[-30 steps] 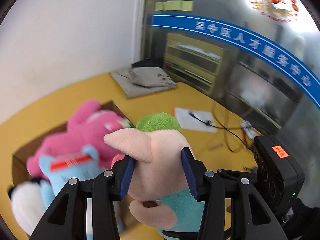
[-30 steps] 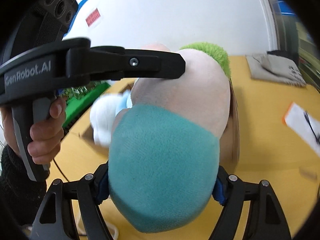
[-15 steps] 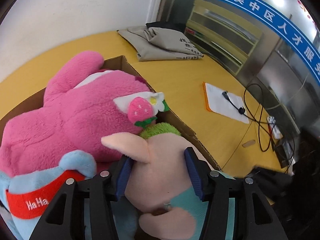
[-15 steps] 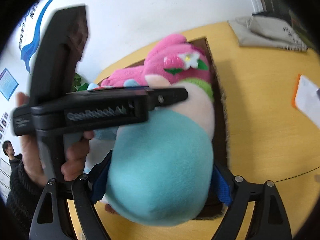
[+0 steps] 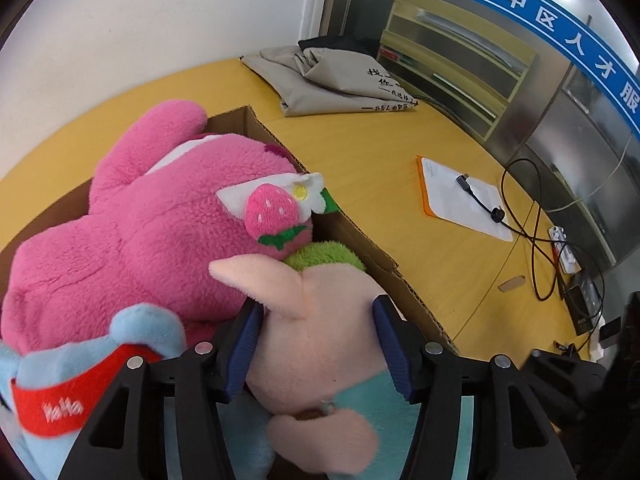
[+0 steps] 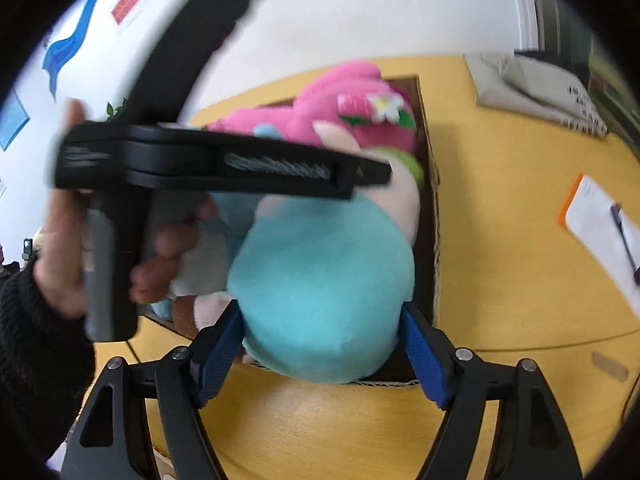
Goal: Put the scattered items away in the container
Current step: 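Carry the pig with both grippers into the box beside the blue cat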
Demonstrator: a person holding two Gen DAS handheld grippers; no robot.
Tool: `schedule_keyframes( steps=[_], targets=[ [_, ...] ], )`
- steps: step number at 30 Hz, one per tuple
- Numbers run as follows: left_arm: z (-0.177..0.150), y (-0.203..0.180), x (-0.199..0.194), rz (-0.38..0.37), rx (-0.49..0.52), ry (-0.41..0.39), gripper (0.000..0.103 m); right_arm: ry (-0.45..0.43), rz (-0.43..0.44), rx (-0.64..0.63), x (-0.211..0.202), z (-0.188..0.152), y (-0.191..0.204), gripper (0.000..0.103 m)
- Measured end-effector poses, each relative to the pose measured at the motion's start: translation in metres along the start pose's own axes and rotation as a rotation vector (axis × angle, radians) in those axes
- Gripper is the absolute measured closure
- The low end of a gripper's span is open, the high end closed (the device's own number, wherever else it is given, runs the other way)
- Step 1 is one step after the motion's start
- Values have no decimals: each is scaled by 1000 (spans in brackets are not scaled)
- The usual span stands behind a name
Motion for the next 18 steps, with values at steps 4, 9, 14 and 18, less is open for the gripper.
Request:
schedule_keyframes(
  steps=[4,9,14,18],
  targets=[
    [-2,-1,3,16,11,4,42,4,-64,-52,5,-5,10,26],
    [-9,-8,-1,59,11,-24,41,-32,-57,-5,-10,-16,8,26],
    [-30,1,-37,-49,-65,-78,41,-55,-69,18,-16,-24,6,25],
    [-59,1,-55,-31,-48,-102,41,-75,-107,6,-15,-19,13,25]
  ],
)
Point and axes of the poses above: each gripper's, at about its wrist camera, not at the fingertips, and x roughly the way its jaws point, y to its left, z to its top, the point moved 1 cm from there along x, roughly the way its jaws point, and after that the axes turned 10 degrees about y, right-handed, at the moved point
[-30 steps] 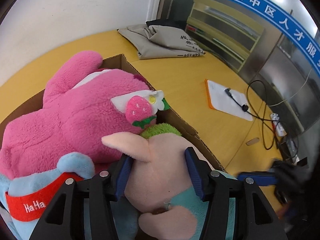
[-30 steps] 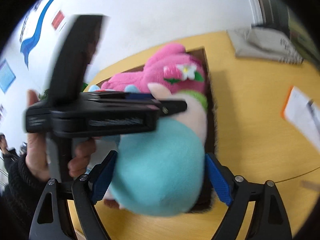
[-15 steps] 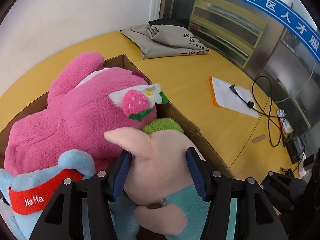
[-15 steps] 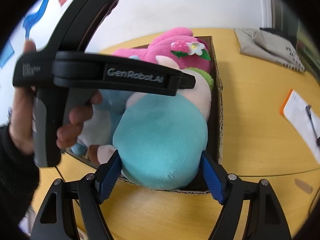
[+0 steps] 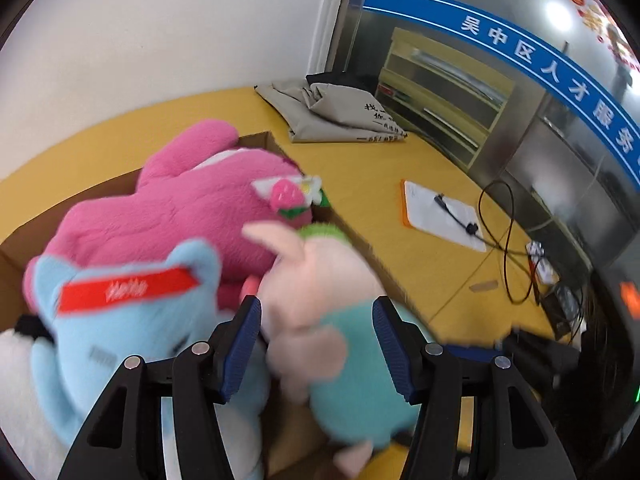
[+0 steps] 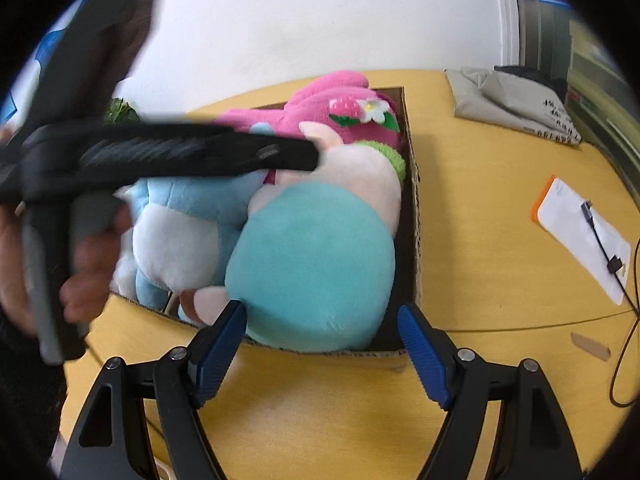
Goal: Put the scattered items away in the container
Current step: 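Carry the pig with both grippers into the box beside the blue cat, then open both grippers to release the pig in the box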
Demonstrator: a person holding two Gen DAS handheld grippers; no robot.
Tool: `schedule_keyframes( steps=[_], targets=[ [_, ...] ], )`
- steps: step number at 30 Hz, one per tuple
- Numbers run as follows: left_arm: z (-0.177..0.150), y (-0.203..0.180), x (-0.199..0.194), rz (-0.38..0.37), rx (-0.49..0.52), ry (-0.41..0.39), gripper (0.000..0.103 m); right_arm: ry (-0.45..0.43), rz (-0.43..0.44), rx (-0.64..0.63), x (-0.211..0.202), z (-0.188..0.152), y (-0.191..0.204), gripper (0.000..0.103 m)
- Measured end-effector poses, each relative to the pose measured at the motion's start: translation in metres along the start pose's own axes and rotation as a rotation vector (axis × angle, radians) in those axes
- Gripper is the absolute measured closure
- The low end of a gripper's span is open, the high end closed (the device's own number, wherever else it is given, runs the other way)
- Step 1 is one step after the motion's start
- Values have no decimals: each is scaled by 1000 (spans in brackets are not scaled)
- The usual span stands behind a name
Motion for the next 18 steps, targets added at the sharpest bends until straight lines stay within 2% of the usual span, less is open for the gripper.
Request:
schedule_keyframes(
  steps=[2,5,7,9,11,14,18],
  targets=[
    [-9,-1,12,23,16,47,40,1,-11,1,2,3,3,26],
    [-14,0,26,17,14,85,36,57,-49,-11,18,0,6,26],
    [-15,-1,29,26,17,91,34,48,-118,-66,22,-4,14,29],
    [-15,-4,30,50,12,100,34,37,-141,-58,15,-8,18,29],
    [-16,-5,28,59,0,101,34,15,-116,-35,2,-12,17,27],
    [-22,1,16,28,-46,95,34,-33,-57,20,-21,-23,11,26],
    [-55,11,-10,52,-73,53,34,-46,-68,71,-33,-36,4,24]
  ],
)
Point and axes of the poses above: each gripper's, at about its wrist camera, not at the fingertips, and x roughly the way its jaws point, y to its left, z to its top, the point moved 1 cm from there along x, roughly the way its jaws point, and after that the axes turned 10 degrees about y, right-handed, at the moved point
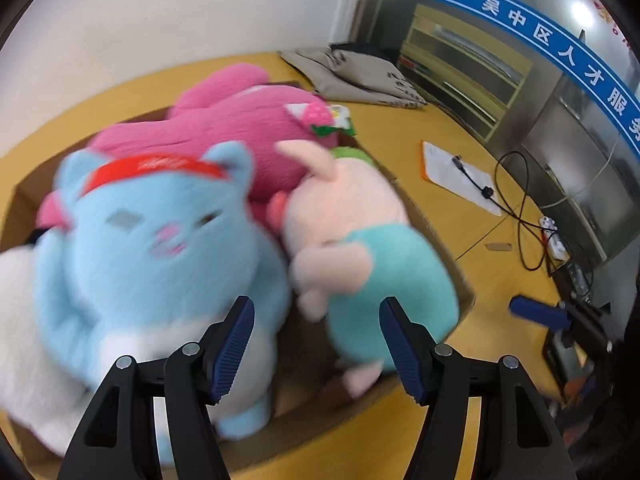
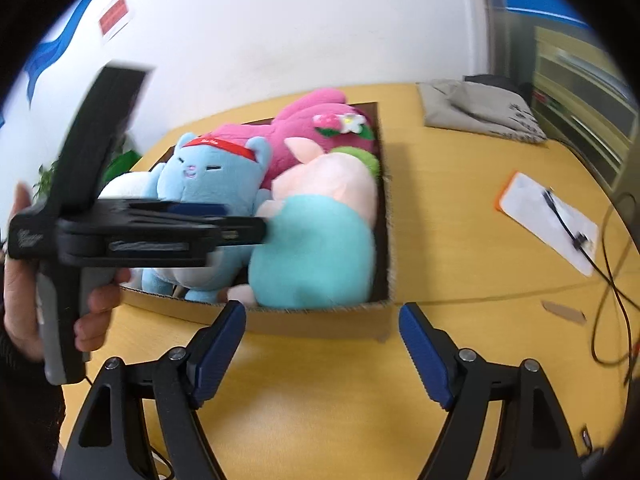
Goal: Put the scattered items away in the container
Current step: 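Open both grippers to release the pig in the box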
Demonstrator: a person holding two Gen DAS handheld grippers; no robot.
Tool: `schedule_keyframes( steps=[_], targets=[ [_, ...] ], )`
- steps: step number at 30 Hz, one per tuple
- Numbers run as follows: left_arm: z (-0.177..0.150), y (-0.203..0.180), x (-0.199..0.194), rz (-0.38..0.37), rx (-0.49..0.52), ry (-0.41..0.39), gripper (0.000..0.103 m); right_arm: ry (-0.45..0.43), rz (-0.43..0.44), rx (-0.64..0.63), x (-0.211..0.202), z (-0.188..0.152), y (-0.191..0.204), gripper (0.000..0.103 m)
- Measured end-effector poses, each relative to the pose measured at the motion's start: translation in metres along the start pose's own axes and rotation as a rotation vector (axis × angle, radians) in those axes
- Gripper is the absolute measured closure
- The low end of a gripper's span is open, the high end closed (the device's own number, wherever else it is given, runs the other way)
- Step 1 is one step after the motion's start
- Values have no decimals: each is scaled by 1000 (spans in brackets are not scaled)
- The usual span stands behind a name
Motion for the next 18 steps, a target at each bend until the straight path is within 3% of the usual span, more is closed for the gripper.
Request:
schedule_keyframes(
  steps=[3,7,11,13,18],
  targets=[
    [-29,14,-18,-18,-11,-26,34,21,-3,20,3,-3,1,24],
    [-67,44,-40,83,-87,-80,34,8,3,-11,4,-1,24,24],
    [-89,79,-37,62,-187,-38,34,-25,17,-61,9,5,60,24],
    [-94,87,-31,68,-185,-32,34,-35,16,-79,16,10,72,24],
    [-98,84,-31,102,-179,-26,34,2,-232,-98,55,13,82,24]
  ],
)
Point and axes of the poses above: each gripper's, at about its wrist camera, not at the fingertips, and x roughly the way its jaws point, y to its left, z to its top, the point moved 1 cm from there along x, roughly the way its jaws point, and after that the axes turned 10 degrees about y, right-handed, at the moved point
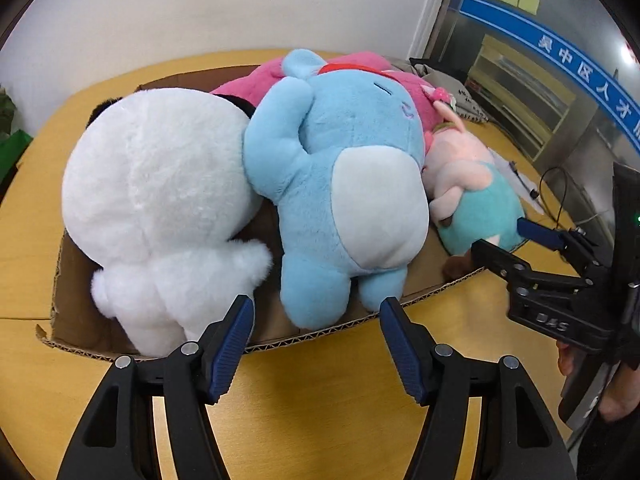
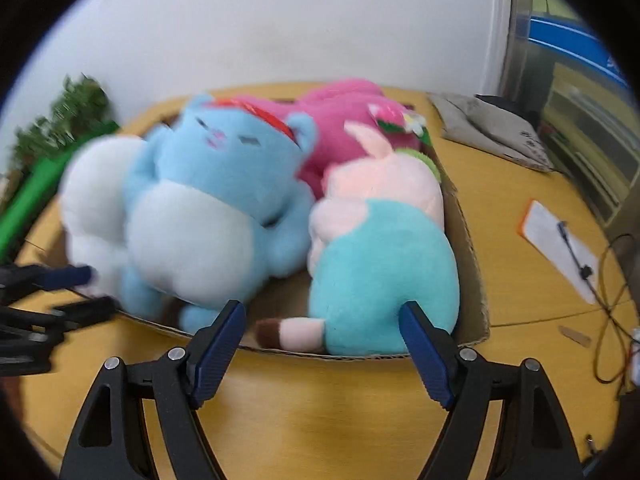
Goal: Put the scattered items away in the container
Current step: 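Open both grippers to release the pig in the box, then withdraw both grippers from the box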
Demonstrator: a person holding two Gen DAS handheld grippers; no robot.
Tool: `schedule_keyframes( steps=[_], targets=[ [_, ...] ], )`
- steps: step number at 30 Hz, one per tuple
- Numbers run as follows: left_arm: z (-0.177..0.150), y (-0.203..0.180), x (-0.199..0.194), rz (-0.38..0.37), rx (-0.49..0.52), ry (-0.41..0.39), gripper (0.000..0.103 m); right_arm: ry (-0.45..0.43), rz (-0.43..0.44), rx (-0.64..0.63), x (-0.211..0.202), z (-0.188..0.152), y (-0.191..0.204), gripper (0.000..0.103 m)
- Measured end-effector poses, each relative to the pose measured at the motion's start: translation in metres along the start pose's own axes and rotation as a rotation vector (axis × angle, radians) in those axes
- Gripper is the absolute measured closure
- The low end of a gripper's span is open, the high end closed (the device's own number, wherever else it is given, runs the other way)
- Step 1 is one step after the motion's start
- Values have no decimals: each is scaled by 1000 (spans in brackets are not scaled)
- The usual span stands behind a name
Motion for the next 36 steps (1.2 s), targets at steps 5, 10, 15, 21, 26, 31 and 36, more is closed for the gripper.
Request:
schedule_keyframes(
  steps=[5,10,15,21,26,31,36],
  targets=[
    [-8,-1,-2,0,11,-13,33,-23,-38,35,-1,-13,0,24],
    [-17,5,-10,-1,1,-32,33,-15,-44,41,-5,-18,1,23],
    [-30,11,-31,48,-43,-80,19,-35,-58,56,-8,-22,5,23],
    [-46,17,-52,60,-64,-110,19,-34,-56,58,-8,-20,4,23],
    [-63,14,-66,107,-83,-144,16,-37,-40,72,-16,-23,4,23],
    [-73,14,-80,115,-141,-194,7,-44,21,58,-41,-33,10,23],
    [-80,15,-92,109,-190,-246,3,-75,1,35,-65,-47,21,23]
  ],
)
Point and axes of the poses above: each gripper's, at about its wrist camera, not at the fingertips, and x roughly the way its jaws point, y to its left, z to its top, the point moved 1 cm from there along x, roughly the way its jaws point, and after that the axes turned 10 degrees about y, right-handed, at the moved point
